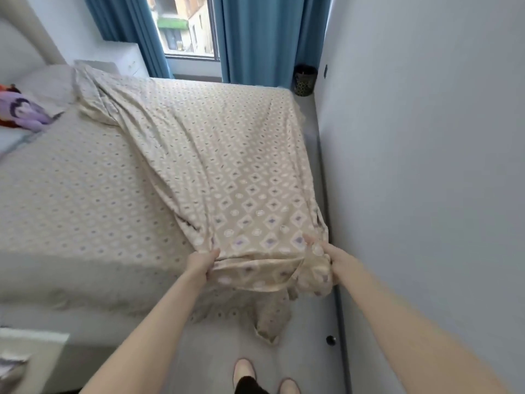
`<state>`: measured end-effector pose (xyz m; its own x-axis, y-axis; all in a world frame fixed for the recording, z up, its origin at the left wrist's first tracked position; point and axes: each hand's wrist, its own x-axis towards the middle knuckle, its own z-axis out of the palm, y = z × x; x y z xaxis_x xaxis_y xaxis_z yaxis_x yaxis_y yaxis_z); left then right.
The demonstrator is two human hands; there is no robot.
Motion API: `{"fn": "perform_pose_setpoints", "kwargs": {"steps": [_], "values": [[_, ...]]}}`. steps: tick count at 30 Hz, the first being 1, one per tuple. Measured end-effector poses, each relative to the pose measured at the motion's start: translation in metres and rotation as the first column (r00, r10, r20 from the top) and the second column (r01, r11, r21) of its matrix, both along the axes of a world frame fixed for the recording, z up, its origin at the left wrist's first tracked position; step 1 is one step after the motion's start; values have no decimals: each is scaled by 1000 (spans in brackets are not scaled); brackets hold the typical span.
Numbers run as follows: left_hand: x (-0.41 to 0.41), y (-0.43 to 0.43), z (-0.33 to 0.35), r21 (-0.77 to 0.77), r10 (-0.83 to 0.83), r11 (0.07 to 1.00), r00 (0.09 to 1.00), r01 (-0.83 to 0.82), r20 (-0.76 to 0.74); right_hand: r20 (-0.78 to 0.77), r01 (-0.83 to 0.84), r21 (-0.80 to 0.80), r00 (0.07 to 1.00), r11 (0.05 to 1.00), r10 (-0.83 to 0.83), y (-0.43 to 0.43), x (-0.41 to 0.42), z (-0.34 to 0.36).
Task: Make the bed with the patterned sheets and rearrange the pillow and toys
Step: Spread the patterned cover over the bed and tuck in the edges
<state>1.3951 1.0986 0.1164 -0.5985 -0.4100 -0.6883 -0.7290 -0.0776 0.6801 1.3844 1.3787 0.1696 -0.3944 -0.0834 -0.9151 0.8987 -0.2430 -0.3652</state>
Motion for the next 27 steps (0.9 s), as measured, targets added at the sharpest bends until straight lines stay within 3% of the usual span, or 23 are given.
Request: {"fn": "perform_pose_setpoints", "kwargs": {"steps": [3, 8, 10, 15, 18, 23, 27], "values": [[3, -4, -5, 11, 39, 999, 999, -39, 10, -18, 1, -2, 1000, 1000, -1, -7, 0, -21], [-4, 0, 1, 371, 240, 889, 963, -269, 124, -88, 265, 115, 963, 958, -256, -18, 4, -55], [-9, 4, 2, 435, 271, 848, 953, -303, 136, -148, 367, 156, 927, 917, -345, -23, 2, -56], [-25, 18, 6, 437, 256, 856, 961, -275, 105, -346, 486, 417, 866, 768, -361, -30, -6, -61], [-28, 31, -2, 420, 277, 857, 954, -299, 115, -332, 487, 507, 872, 711, -360, -31, 2, -76], [-18, 42, -46, 419, 326, 827, 926, -376, 187, -277, 423, 583, 906, 694, -321, -23, 17, -122], [-7, 47, -99, 264, 348, 877, 910, -401, 226, -215, 357, 613, 934, 704, -287, -15, 24, -173]]}}
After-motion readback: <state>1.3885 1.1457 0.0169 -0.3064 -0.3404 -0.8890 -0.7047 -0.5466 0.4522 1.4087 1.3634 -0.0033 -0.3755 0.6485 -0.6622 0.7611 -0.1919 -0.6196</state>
